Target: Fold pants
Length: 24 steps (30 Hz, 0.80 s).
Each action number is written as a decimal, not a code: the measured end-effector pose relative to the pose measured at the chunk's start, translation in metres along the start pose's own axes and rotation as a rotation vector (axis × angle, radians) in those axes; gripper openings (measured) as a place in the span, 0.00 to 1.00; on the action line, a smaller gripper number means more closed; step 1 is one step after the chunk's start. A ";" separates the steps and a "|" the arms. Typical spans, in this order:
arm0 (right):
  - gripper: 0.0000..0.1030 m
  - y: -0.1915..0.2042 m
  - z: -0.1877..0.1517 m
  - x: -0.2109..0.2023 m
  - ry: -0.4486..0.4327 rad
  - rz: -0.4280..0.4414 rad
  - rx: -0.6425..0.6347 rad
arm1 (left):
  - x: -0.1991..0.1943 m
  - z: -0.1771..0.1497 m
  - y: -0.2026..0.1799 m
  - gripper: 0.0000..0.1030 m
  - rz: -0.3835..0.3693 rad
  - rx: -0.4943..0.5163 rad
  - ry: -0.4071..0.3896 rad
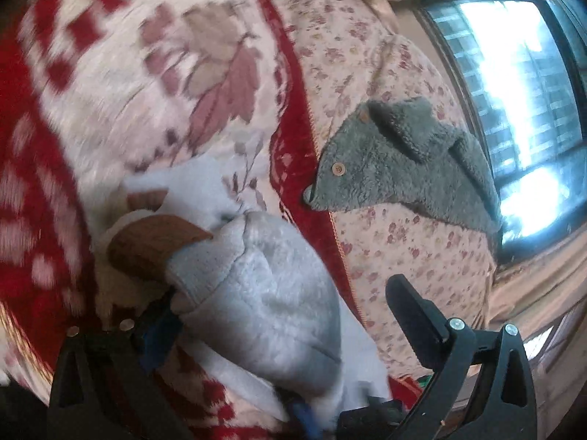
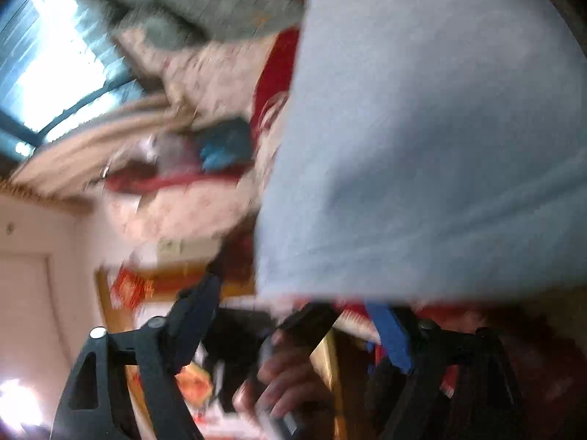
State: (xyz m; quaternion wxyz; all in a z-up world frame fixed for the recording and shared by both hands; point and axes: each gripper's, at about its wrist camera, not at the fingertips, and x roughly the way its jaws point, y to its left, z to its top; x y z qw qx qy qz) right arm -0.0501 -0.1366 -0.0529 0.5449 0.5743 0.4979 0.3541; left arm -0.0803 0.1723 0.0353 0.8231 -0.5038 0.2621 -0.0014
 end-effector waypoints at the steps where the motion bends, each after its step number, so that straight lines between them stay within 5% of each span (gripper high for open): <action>1: 0.26 -0.001 0.003 -0.002 -0.017 -0.021 -0.005 | 0.001 0.004 -0.004 0.84 0.008 0.036 -0.003; 3: 0.21 0.003 0.010 -0.003 -0.028 -0.029 -0.033 | 0.005 0.016 -0.017 0.47 0.027 0.133 0.002; 5: 0.18 0.017 0.011 -0.007 -0.046 -0.032 -0.104 | 0.004 0.028 -0.030 0.36 0.013 0.224 0.003; 7: 0.18 0.040 0.009 -0.011 -0.075 -0.054 -0.226 | -0.003 0.032 -0.042 0.35 0.004 0.360 -0.008; 9: 0.18 0.052 0.009 -0.011 -0.069 -0.069 -0.295 | 0.004 0.028 -0.039 0.36 0.124 0.462 0.041; 12: 0.18 0.041 0.005 0.003 -0.006 -0.206 -0.333 | 0.020 0.022 0.003 0.36 0.267 0.389 0.149; 13: 0.21 0.034 0.003 0.007 0.016 -0.259 -0.336 | 0.022 0.020 0.016 0.37 0.310 0.358 0.165; 14: 0.21 0.027 0.001 0.014 0.030 -0.313 -0.344 | 0.021 0.020 0.026 0.50 0.338 0.325 0.175; 15: 0.19 0.023 -0.002 0.016 0.045 -0.347 -0.359 | 0.017 0.020 0.034 0.75 0.345 0.293 0.175; 16: 0.19 0.020 -0.004 0.014 0.051 -0.357 -0.373 | 0.012 0.021 0.038 0.85 0.344 0.277 0.159; 20: 0.30 0.033 -0.012 0.000 0.099 -0.416 -0.485 | -0.013 0.028 0.032 0.89 0.343 0.290 0.070; 22: 0.58 0.041 -0.018 -0.019 0.107 -0.421 -0.543 | -0.017 0.028 0.025 0.90 0.354 0.312 0.052; 24: 0.66 0.042 -0.019 -0.030 0.084 -0.415 -0.565 | -0.013 0.024 0.022 0.90 0.380 0.312 0.059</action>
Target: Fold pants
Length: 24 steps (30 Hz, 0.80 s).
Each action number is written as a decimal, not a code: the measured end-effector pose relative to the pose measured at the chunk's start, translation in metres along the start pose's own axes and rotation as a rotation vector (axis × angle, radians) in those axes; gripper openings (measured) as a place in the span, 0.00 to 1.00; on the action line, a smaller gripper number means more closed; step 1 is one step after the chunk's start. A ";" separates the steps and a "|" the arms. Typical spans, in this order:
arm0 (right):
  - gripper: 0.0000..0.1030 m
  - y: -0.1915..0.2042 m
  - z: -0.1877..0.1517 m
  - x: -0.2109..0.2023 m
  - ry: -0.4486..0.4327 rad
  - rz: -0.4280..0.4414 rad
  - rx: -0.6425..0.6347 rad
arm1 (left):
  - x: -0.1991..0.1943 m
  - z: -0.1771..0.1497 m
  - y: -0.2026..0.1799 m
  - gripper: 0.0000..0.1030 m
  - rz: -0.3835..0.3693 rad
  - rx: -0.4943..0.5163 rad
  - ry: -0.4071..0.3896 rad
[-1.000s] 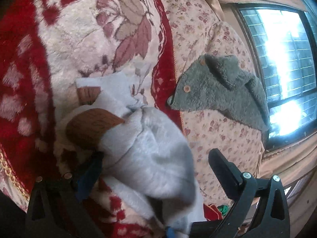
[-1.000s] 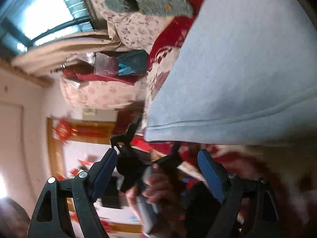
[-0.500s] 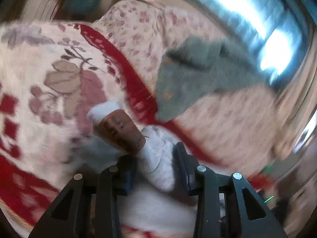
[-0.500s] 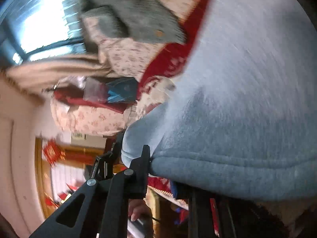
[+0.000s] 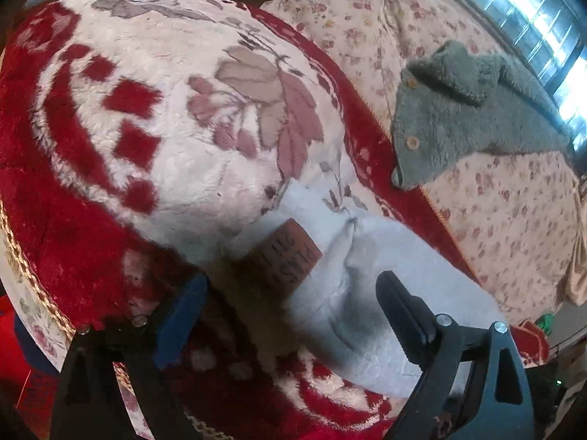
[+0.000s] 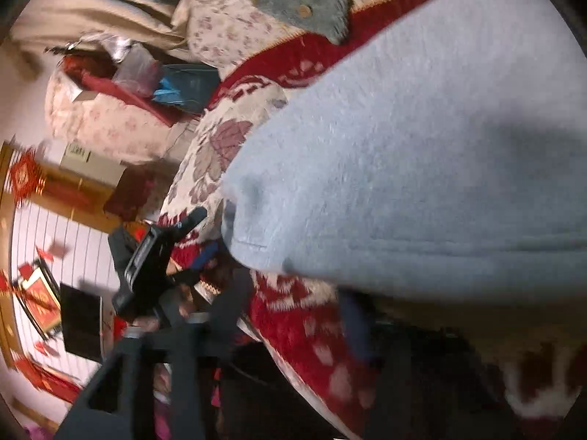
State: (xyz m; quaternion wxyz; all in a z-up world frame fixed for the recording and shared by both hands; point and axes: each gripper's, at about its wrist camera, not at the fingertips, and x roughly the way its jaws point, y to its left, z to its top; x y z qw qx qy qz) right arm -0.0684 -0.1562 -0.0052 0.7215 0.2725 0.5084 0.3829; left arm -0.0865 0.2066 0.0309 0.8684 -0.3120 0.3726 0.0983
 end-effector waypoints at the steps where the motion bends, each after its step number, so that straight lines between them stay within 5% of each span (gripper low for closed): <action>1: 0.66 -0.002 -0.001 -0.002 0.005 0.012 0.003 | 0.002 -0.002 0.001 0.90 0.003 -0.012 0.001; 4: 0.66 -0.002 -0.002 -0.004 0.032 0.067 0.017 | 0.010 -0.006 0.004 0.90 0.028 -0.052 0.020; 7: 0.67 0.010 0.000 -0.001 0.040 0.080 -0.026 | 0.018 -0.007 0.003 0.91 -0.057 -0.075 0.061; 11: 0.68 0.005 0.003 0.002 0.054 0.095 0.004 | 0.039 0.001 0.004 0.92 -0.050 -0.108 0.045; 14: 0.68 -0.005 -0.001 -0.008 0.050 0.089 0.026 | 0.044 0.011 -0.005 0.38 -0.082 -0.098 0.018; 19: 0.68 -0.016 -0.011 -0.049 -0.026 0.037 -0.014 | 0.009 0.032 -0.046 0.28 -0.217 0.088 -0.130; 21: 0.68 -0.026 -0.017 -0.071 -0.080 -0.004 -0.003 | 0.014 0.036 -0.051 0.20 -0.117 0.151 -0.138; 24: 0.69 -0.040 -0.026 -0.109 -0.179 -0.057 0.034 | 0.041 0.034 -0.032 0.26 -0.044 0.105 -0.029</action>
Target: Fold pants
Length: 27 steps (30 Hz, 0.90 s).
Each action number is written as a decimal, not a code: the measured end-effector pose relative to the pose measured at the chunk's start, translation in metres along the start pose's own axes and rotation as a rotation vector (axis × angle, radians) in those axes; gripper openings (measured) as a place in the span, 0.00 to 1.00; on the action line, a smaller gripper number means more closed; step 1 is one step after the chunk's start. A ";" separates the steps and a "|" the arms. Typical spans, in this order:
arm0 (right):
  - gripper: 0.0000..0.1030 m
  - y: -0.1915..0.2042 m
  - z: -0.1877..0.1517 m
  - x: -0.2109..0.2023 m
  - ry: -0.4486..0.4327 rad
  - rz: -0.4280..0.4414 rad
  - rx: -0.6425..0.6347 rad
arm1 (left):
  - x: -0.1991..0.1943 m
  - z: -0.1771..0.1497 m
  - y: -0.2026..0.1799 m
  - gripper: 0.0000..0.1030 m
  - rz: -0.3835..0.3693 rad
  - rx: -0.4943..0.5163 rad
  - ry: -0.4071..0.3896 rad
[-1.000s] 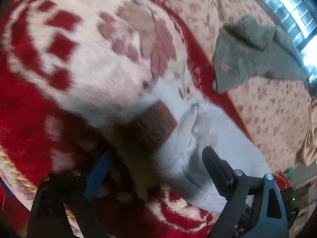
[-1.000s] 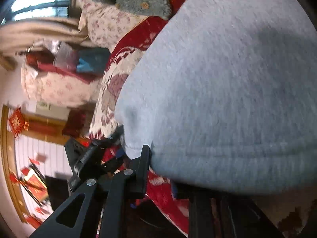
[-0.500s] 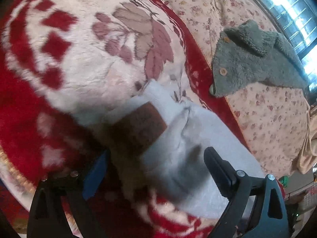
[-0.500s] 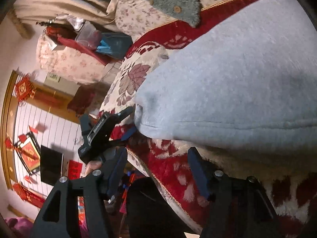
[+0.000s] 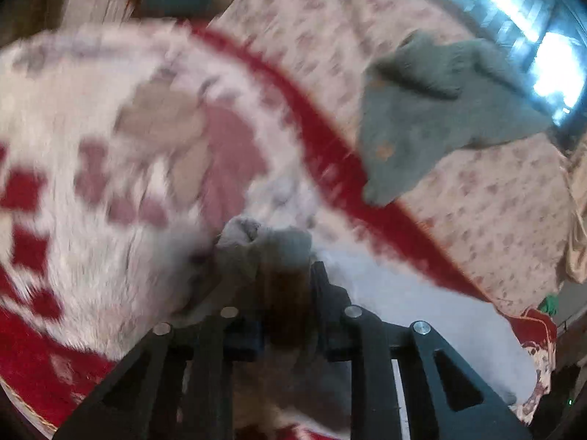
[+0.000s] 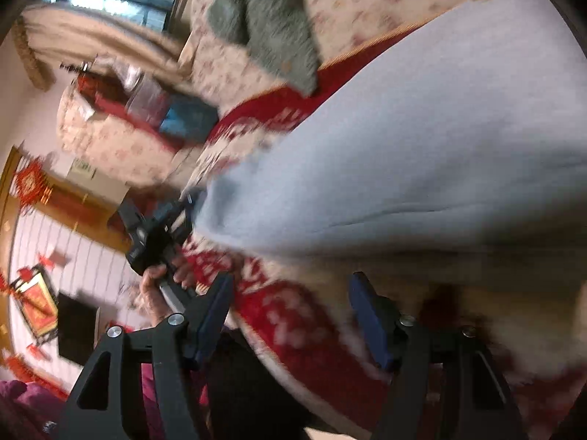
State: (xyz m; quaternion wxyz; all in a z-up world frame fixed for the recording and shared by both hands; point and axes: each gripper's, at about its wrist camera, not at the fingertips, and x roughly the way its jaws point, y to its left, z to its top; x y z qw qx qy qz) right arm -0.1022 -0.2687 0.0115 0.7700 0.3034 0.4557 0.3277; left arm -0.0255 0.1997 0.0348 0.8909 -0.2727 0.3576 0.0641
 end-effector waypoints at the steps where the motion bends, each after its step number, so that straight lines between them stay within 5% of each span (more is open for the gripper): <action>1: 0.69 -0.007 0.001 -0.013 -0.031 -0.007 0.017 | 0.001 -0.001 0.005 0.35 0.018 -0.008 0.006; 3: 0.69 -0.027 0.006 -0.049 -0.114 -0.054 0.069 | -0.008 -0.004 0.015 0.81 0.062 -0.045 -0.016; 6: 0.71 -0.063 0.015 -0.101 -0.235 -0.088 0.187 | -0.035 -0.007 0.020 0.91 0.037 -0.099 -0.079; 10: 0.71 -0.096 0.021 -0.154 -0.347 -0.033 0.314 | -0.064 -0.017 -0.013 0.92 0.044 -0.006 -0.132; 15: 0.70 -0.125 0.026 -0.179 -0.385 0.050 0.460 | -0.063 -0.042 -0.093 0.92 -0.128 0.132 -0.049; 18: 0.69 -0.134 0.030 -0.205 -0.459 -0.032 0.478 | -0.057 -0.067 -0.147 0.93 -0.211 0.253 0.019; 21: 0.69 -0.150 0.030 -0.229 -0.495 0.003 0.537 | -0.046 -0.092 -0.194 0.93 -0.290 0.336 0.090; 27: 0.71 -0.166 0.023 -0.279 -0.575 -0.169 0.529 | -0.021 -0.150 -0.270 0.93 -0.461 0.414 0.287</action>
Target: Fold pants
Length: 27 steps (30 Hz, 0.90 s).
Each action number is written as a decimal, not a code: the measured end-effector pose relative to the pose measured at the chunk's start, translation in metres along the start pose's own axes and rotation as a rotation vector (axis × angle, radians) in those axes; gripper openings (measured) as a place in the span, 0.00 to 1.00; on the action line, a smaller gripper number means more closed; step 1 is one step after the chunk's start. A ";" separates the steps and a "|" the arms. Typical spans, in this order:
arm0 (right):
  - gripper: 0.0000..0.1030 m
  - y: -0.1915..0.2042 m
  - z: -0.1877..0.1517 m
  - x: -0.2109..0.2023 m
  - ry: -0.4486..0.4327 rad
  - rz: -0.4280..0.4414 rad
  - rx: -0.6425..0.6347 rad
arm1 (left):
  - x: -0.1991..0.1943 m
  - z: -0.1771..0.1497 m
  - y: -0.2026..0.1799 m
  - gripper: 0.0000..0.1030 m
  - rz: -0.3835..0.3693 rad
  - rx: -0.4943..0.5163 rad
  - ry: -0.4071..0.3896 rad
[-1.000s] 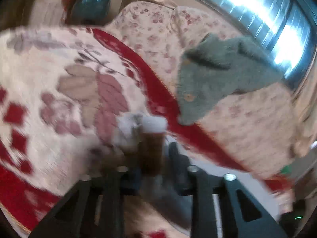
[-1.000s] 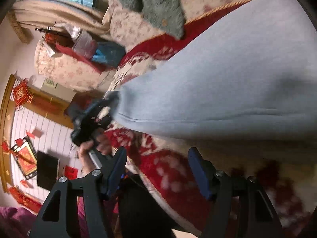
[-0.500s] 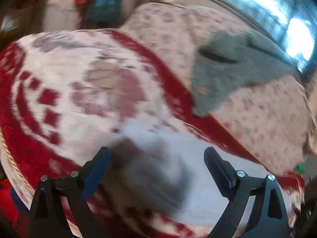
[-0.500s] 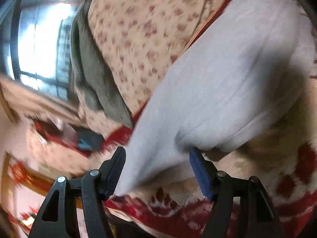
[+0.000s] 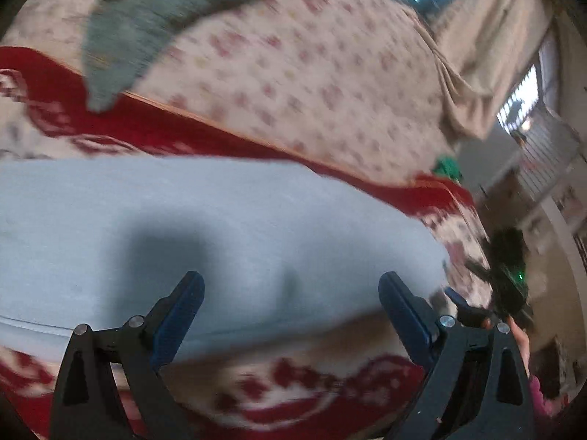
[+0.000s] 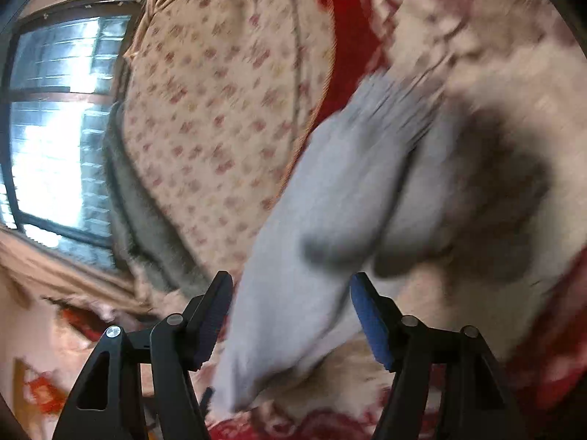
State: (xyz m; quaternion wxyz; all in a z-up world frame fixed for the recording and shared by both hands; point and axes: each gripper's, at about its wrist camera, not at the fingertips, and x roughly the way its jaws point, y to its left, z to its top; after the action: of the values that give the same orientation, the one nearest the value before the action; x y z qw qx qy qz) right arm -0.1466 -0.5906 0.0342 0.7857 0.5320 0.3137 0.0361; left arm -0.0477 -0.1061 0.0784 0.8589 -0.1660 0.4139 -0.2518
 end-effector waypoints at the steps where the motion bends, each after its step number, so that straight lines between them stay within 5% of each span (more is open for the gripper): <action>1: 0.71 -0.004 0.003 0.000 -0.002 0.010 0.005 | 0.011 -0.003 -0.010 0.93 -0.004 0.014 0.025; 8: 0.69 -0.017 0.034 0.051 0.080 0.071 0.020 | 0.069 -0.019 -0.051 0.93 -0.029 0.057 0.138; 9: 0.61 -0.022 0.036 0.060 0.090 0.062 0.027 | 0.075 -0.020 -0.054 0.93 -0.012 0.061 0.143; 10: 0.34 -0.028 0.038 0.067 0.089 0.055 0.038 | 0.082 -0.020 -0.057 0.93 -0.009 0.062 0.149; 17: 0.20 -0.032 0.049 0.058 0.050 0.265 0.081 | 0.135 -0.015 -0.083 0.94 -0.010 0.094 0.214; 18: 0.09 -0.026 0.052 0.053 0.035 0.304 0.065 | 0.138 -0.014 -0.088 0.94 -0.044 0.093 0.225; 21: 0.09 -0.001 0.055 0.040 0.039 0.312 -0.055 | 0.141 -0.017 -0.103 0.94 -0.146 0.104 0.248; 27: 0.09 0.010 0.049 0.030 0.043 0.286 -0.126 | 0.145 -0.027 -0.107 0.94 -0.155 0.139 0.253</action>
State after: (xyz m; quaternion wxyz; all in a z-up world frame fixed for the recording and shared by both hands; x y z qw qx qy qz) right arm -0.0934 -0.6139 0.0409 0.7974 0.5201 0.2486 0.1783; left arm -0.0241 -0.2785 0.0245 0.7874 -0.1045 0.4863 -0.3642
